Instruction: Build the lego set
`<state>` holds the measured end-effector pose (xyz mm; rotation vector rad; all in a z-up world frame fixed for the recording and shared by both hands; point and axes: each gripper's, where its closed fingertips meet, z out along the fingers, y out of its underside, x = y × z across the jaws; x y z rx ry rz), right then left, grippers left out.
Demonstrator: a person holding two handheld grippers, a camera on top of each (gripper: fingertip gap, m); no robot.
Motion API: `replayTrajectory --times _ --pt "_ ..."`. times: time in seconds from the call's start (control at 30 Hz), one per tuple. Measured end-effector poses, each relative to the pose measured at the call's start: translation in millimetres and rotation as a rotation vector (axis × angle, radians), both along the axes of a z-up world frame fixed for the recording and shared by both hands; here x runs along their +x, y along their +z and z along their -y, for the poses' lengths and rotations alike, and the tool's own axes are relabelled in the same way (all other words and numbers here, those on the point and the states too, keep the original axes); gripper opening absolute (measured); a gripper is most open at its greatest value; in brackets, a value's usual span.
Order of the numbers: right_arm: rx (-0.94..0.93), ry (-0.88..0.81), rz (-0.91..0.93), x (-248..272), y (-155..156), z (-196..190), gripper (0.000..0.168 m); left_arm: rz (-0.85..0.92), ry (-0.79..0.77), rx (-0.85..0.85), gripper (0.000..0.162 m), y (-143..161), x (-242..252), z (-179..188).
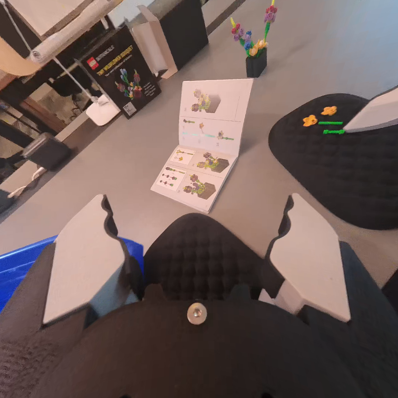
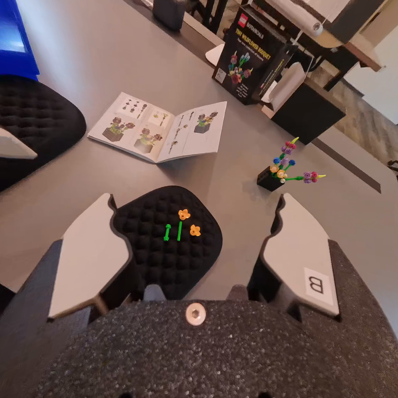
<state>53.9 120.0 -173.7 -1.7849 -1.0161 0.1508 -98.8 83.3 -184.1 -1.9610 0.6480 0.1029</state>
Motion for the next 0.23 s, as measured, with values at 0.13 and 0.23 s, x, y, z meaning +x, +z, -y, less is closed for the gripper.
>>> replayTrajectory --times 0.13,0.23 --pt "-0.002 -0.001 -0.011 0.1 1.7 0.6 0.133 0.048 -0.038 -0.024 0.144 -3.8 10.8 0.6" --pt "-0.004 -0.003 -0.014 1.2 1.6 0.1 0.133 0.018 -0.038 -0.049 0.144 -11.4 12.1 0.0"
